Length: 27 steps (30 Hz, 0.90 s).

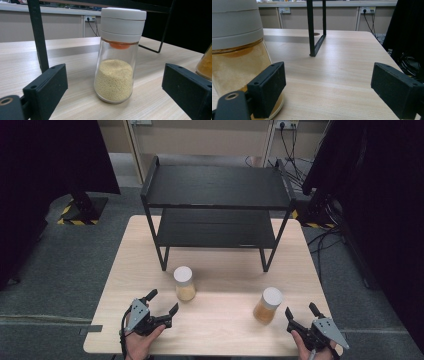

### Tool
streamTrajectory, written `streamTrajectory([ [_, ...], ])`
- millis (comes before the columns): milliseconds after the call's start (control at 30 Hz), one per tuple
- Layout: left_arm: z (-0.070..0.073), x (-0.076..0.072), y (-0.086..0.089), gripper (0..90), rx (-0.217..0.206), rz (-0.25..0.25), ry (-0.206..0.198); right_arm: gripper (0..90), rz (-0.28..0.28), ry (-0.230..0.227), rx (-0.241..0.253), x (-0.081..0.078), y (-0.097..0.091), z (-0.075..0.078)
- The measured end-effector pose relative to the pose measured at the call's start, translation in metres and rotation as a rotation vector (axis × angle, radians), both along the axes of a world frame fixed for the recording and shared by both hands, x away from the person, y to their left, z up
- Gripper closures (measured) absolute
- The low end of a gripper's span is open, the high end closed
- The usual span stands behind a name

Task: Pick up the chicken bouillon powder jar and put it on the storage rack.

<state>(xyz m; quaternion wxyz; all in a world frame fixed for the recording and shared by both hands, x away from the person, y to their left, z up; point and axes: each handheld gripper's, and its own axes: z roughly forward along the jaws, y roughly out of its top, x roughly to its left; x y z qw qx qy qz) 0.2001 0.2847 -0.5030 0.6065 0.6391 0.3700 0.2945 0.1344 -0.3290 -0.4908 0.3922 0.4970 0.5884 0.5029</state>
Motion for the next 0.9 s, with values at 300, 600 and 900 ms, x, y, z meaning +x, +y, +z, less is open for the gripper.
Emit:
streamTrajectory([
  [300, 0.000, 0.005, -0.001, 7.6, -0.008, -0.019, 0.001, 12.7, 0.009, 0.013, -0.003, 0.002, -0.001, 0.002],
  [600, 0.008, 0.022, -0.013, 8.0, 0.007, -0.041, -0.017, 12.6, 0.014, 0.011, -0.016, 0.002, 0.000, 0.002],
  [900, 0.014, 0.034, -0.023, 10.5, 0.001, -0.032, -0.021, 12.6, 0.018, 0.017, -0.021, 0.003, 0.000, 0.003],
])
